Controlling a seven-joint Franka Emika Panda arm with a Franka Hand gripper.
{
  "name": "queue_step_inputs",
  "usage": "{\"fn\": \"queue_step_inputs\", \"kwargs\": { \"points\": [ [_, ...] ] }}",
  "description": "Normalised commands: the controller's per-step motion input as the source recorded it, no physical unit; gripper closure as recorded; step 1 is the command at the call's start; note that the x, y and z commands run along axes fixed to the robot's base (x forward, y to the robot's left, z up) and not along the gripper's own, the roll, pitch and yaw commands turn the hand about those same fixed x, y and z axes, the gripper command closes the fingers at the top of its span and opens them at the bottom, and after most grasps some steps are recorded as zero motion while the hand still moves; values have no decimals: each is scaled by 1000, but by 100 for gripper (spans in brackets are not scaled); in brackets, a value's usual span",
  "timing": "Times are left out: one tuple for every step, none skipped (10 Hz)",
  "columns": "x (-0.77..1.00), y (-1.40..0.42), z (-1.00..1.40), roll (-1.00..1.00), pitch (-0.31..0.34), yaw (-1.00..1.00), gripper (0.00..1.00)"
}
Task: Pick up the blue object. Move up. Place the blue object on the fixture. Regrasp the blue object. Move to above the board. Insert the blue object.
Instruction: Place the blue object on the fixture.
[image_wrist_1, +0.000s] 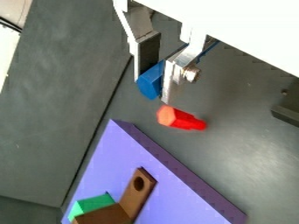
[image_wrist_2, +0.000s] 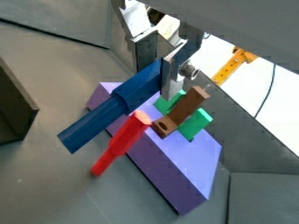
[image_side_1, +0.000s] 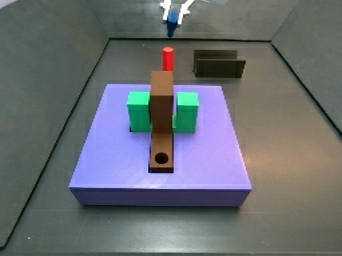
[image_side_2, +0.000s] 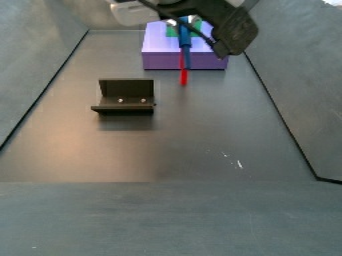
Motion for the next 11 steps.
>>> {"fn": "queue_step_inputs", "kwargs": {
  "points": [
    [1000,86,0,-446,0,0,100],
    [1000,-17,0,-26,0,0,100],
    [837,-174,0,220,-506,0,100],
    [523,-351,0,629,-731,0,100],
    [329,-451,0,700,-823,23,100],
    [14,-689,71,866,-1000,289,100],
    [249,-377,0,411,-854,331,100],
    [577,0,-143,-109,-354,280,100],
    [574,197,-166,-960,69,83,100],
    [480,274,0,-1000,297,0,100],
    [411,246,66,-1000,397,0,100]
  ]
}}
